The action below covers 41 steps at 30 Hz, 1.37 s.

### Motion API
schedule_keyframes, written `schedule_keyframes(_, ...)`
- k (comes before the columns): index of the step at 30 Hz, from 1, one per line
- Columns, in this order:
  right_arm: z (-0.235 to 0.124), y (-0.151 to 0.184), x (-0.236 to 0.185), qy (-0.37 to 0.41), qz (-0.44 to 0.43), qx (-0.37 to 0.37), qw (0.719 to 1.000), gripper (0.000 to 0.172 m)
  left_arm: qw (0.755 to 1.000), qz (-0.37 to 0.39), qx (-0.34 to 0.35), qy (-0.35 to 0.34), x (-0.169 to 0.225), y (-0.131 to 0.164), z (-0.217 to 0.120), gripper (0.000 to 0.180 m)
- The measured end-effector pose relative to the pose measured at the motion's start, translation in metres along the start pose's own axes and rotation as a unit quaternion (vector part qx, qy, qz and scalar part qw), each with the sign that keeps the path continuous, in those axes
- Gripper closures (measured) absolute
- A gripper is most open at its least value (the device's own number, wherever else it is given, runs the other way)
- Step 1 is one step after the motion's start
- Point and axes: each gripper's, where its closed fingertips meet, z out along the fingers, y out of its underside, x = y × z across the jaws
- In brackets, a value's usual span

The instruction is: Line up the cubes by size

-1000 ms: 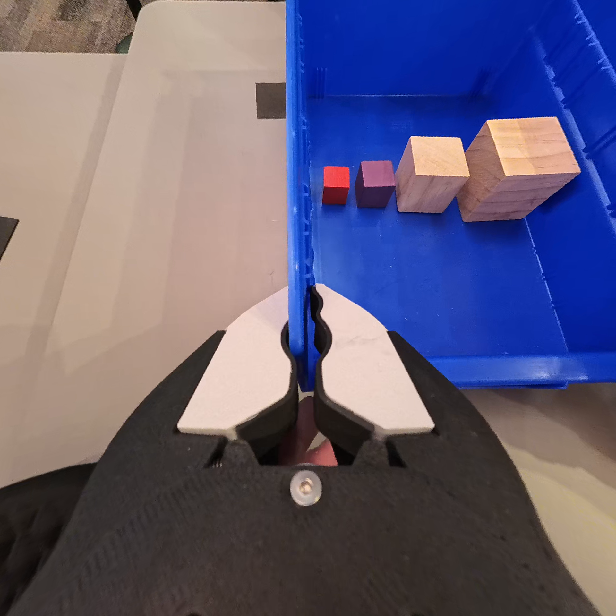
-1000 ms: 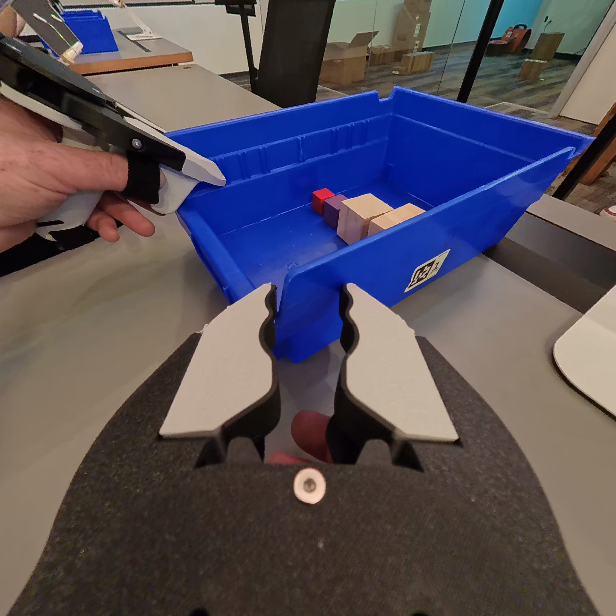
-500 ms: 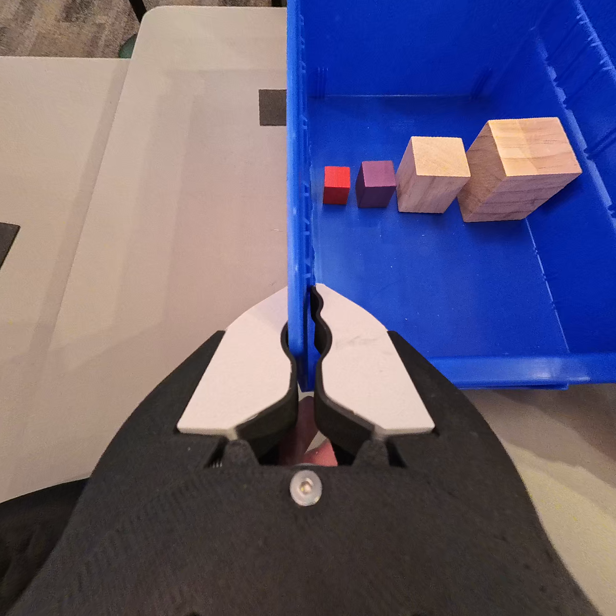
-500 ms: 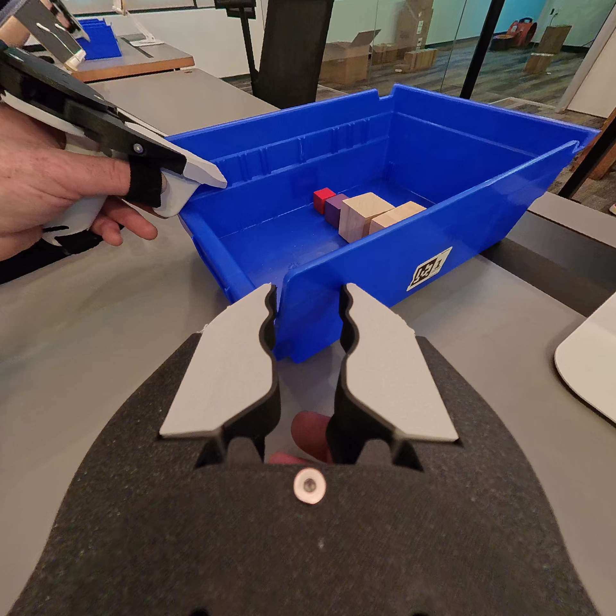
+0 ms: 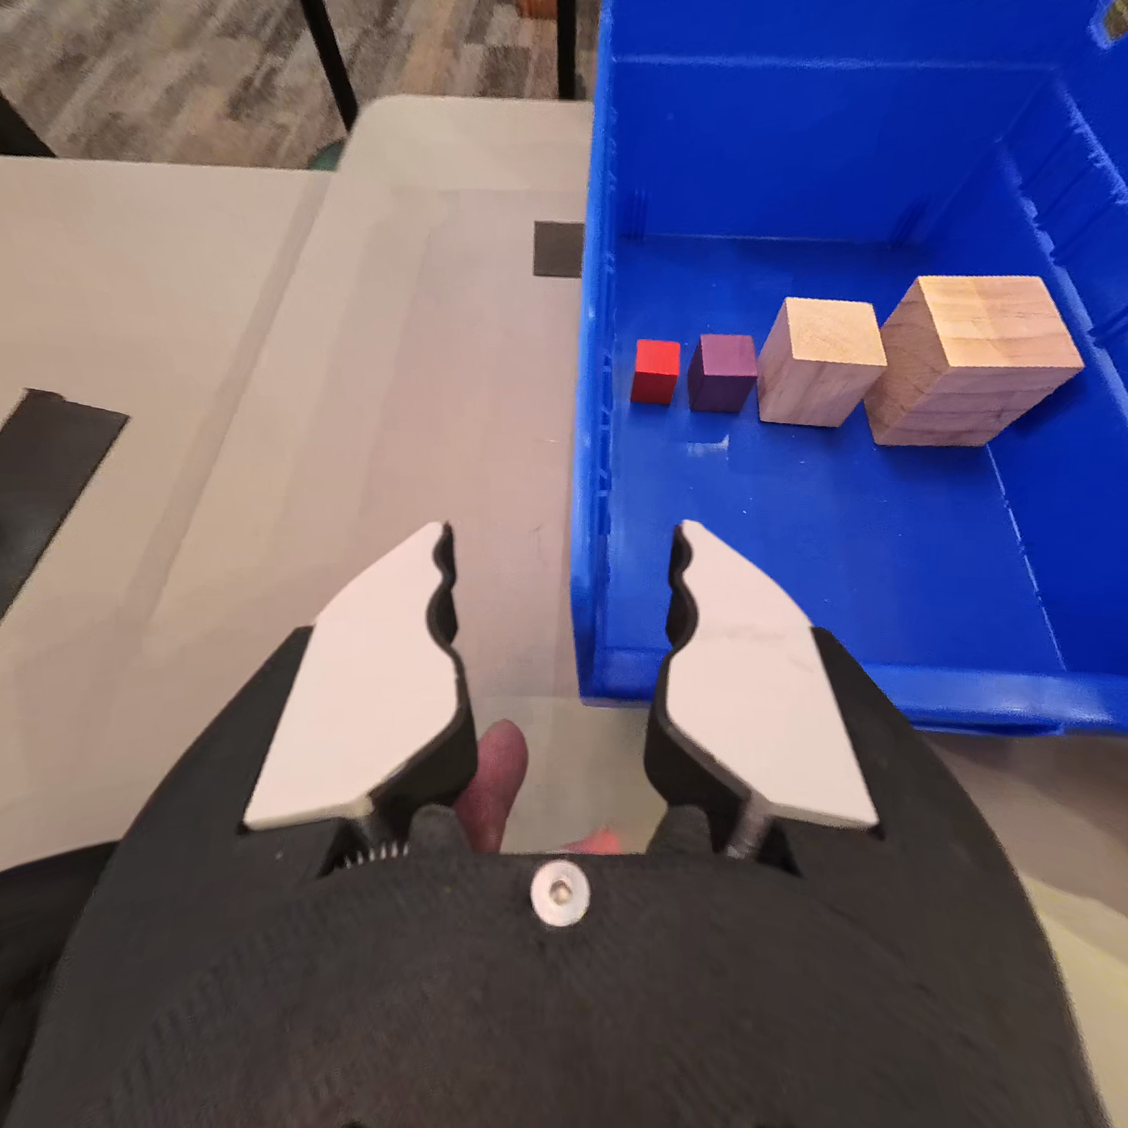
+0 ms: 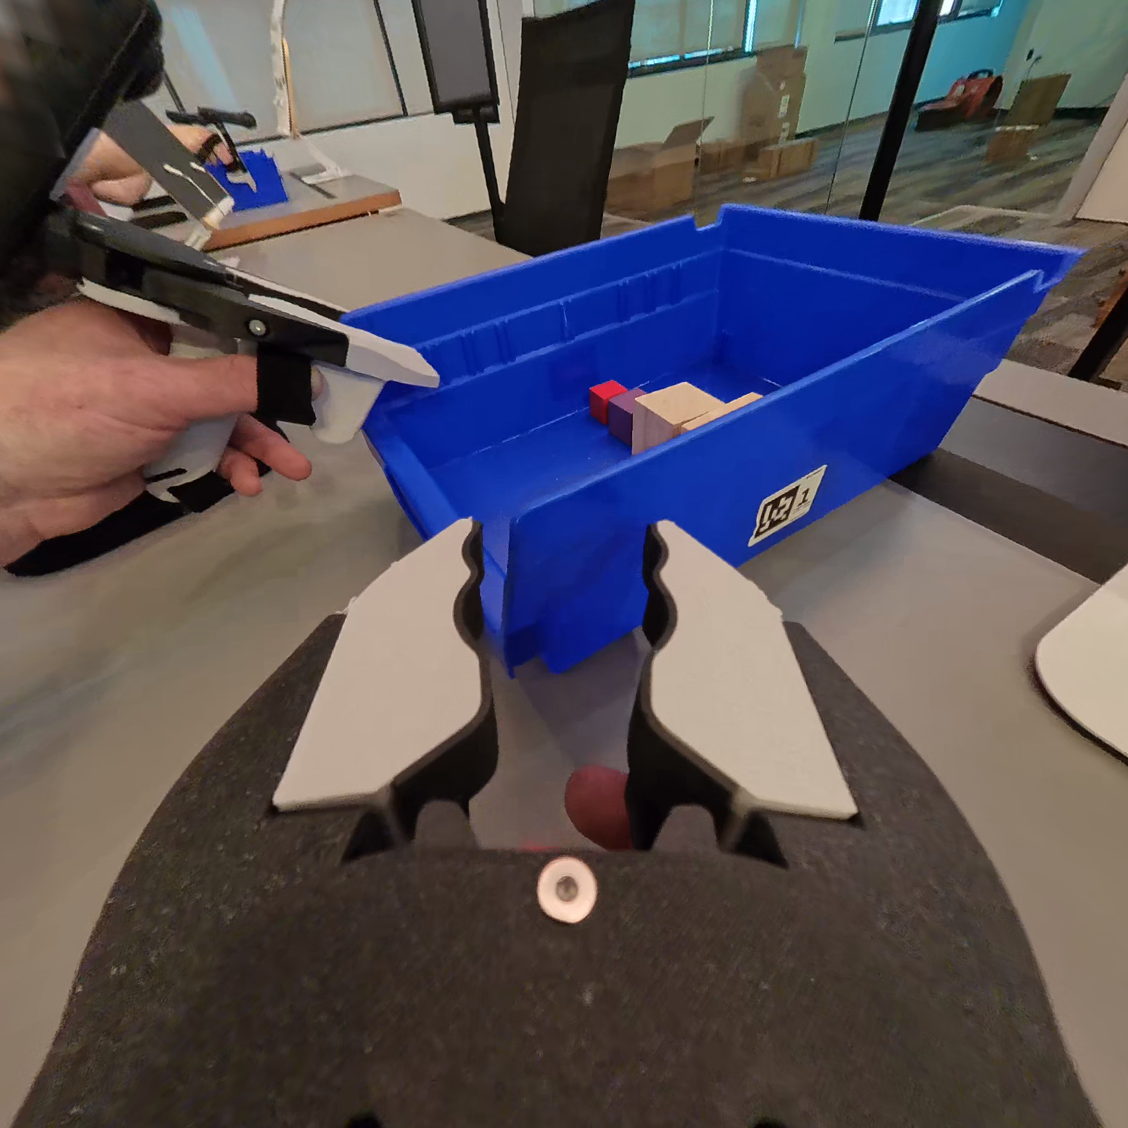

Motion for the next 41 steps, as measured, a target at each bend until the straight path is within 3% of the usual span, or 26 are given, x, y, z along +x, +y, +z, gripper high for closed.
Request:
schedule_keyframes(2, -0.005, -0.002, 0.000, 0.001, -0.006, 0.010, 1.000, 0.119, 1.000, 0.002, 0.019, -0.017, -0.004, -0.007, -0.011, 0.100)
schedule_keyframes(4, -0.013, -0.003, 0.002, 0.010, -0.012, 0.020, 1.000, 0.117, 0.999, 0.017, 0.045, -0.026, -0.001, -0.015, -0.026, 0.099)
schedule_keyframes(10, -0.050, -0.001, 0.012, 0.027, -0.026, 0.039, 0.999, 0.117, 0.990, 0.097, 0.098, 0.006, 0.058, -0.026, -0.064, 0.114)
schedule_keyframes(12, -0.067, 0.002, 0.018, 0.041, -0.038, 0.039, 0.998, 0.117, 0.985, 0.132, 0.108, 0.028, 0.091, -0.023, -0.073, 0.119)
schedule_keyframes(19, -0.137, 0.012, 0.049, 0.098, -0.063, 0.050, 0.992, 0.120, 0.953, 0.202, 0.163, 0.154, 0.245, -0.007, -0.100, 0.113)
schedule_keyframes(23, -0.172, 0.018, 0.066, 0.118, -0.084, 0.048, 0.988, 0.123, 0.939, 0.226, 0.149, 0.213, 0.320, 0.010, -0.088, 0.100)
schedule_keyframes(27, -0.197, 0.020, 0.091, 0.156, -0.083, 0.053, 0.983, 0.126, 0.932, 0.229, 0.159, 0.234, 0.366, 0.007, -0.072, 0.101)
schedule_keyframes(31, -0.204, 0.020, 0.110, 0.178, -0.075, 0.051, 0.980, 0.128, 0.937, 0.200, 0.161, 0.239, 0.386, -0.002, -0.048, 0.107)
schedule_keyframes(36, -0.209, 0.021, 0.123, 0.201, -0.091, 0.043, 0.974, 0.128, 0.948, 0.139, 0.161, 0.236, 0.383, -0.007, -0.026, 0.107)
schedule_keyframes(41, -0.208, 0.023, 0.122, 0.201, -0.098, 0.037, 0.974, 0.129, 0.949, 0.139, 0.153, 0.238, 0.378, -0.002, -0.019, 0.113)
